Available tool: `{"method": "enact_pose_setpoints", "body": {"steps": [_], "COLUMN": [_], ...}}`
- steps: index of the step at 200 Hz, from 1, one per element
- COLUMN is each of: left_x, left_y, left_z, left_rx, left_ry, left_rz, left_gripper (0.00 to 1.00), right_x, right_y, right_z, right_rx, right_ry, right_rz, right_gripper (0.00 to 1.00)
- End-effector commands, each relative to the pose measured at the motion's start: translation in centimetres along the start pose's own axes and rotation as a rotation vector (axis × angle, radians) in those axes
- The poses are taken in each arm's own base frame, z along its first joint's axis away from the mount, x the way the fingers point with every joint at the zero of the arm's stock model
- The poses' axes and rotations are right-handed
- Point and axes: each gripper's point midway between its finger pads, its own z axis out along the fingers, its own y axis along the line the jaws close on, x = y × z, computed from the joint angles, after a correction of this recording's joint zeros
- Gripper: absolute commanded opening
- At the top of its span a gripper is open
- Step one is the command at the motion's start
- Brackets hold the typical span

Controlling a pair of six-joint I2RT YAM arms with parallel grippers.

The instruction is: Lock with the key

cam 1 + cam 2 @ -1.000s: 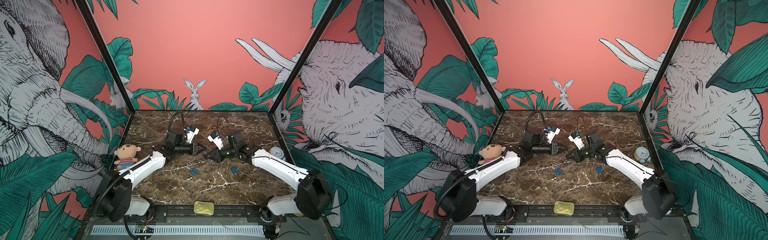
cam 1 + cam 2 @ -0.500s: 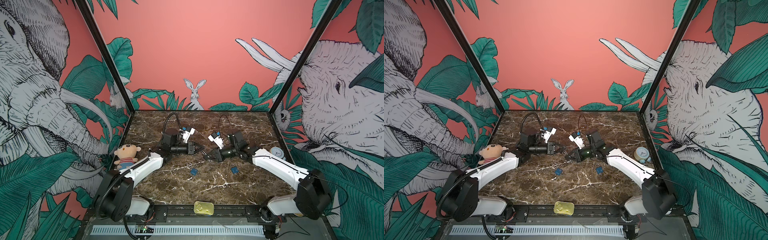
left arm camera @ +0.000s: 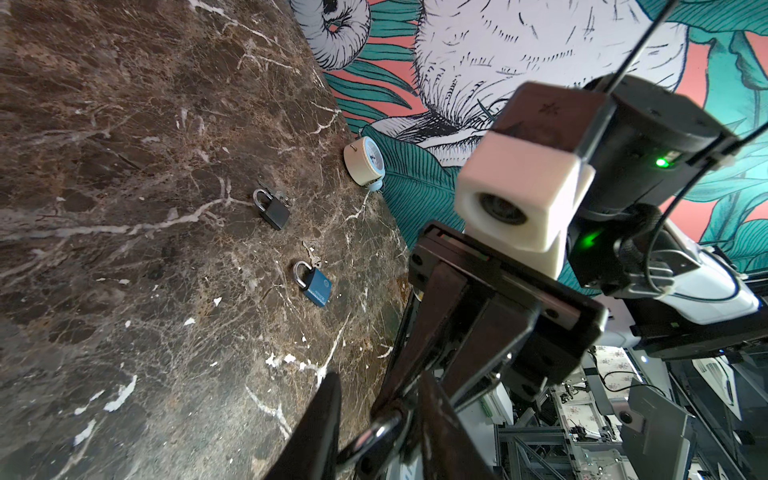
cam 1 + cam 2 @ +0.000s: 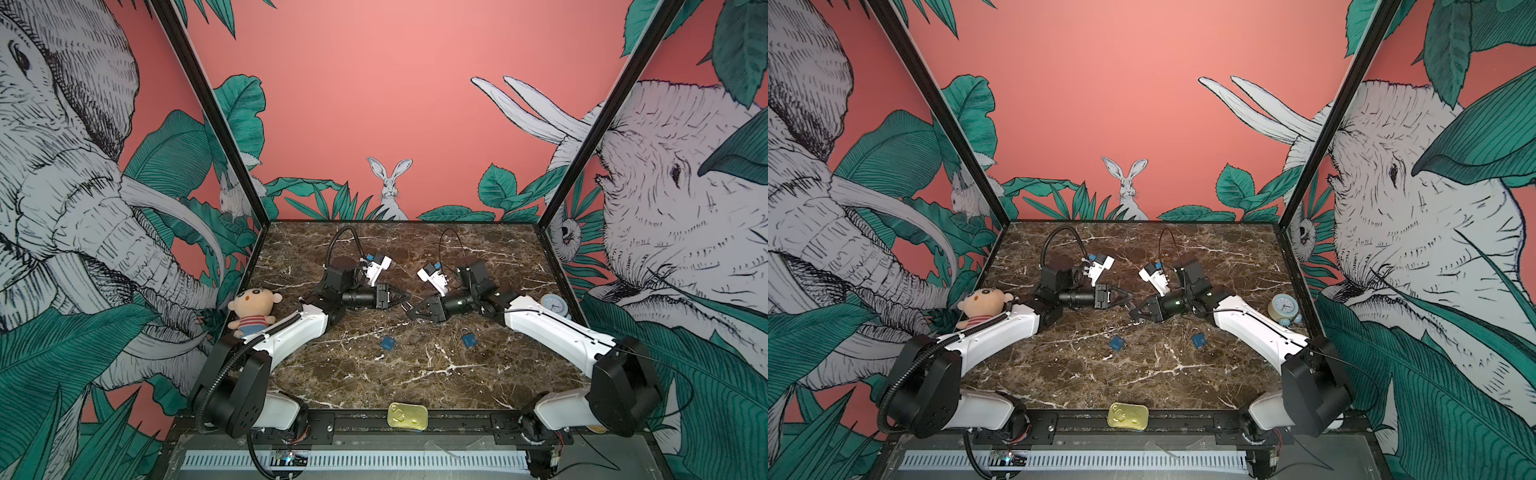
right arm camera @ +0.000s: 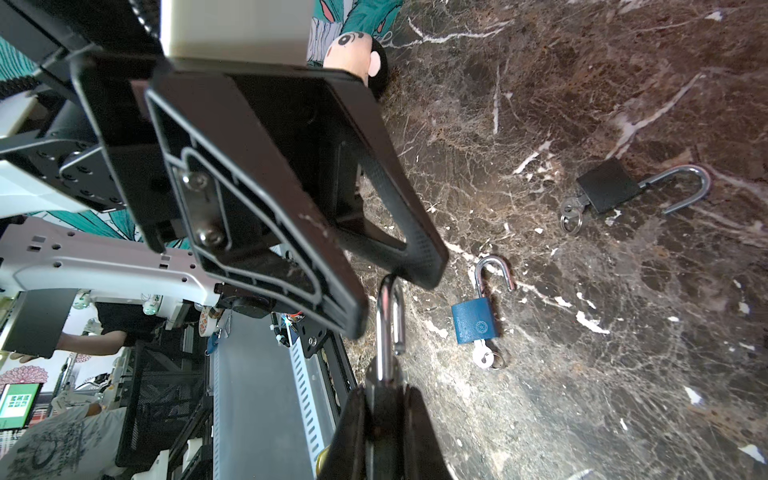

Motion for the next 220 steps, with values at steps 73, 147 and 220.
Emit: {"method": "enact_pose_setpoints", "body": {"steps": [73,147,220], "left_x": [0.4,0.8,1.1], "left_y": [-0.7,-0.3,0.0], "left_z": [-1.1,-1.1,-0.9], "left_rx": [0.017,0.013,0.02], "left_ry": [-0.008,-0.002,0.008], "left_rz": [0.024,0.016,0.006], "left_gripper": [0.21,0.19,0.03], "right_x": [-1.9,-2.3,-3.2], "right_y": [1.2,1.4,2.4], "right_z": [-0.5,-0.6,-0.9], "right_rx": [-0.041,-0.046,-0.079], "right_ry": [-0.047,-0.056,-0.086], "right_rz": [-0.039,-0.038,-0.034], "right_gripper": [0.0,0.0,0.0]}}
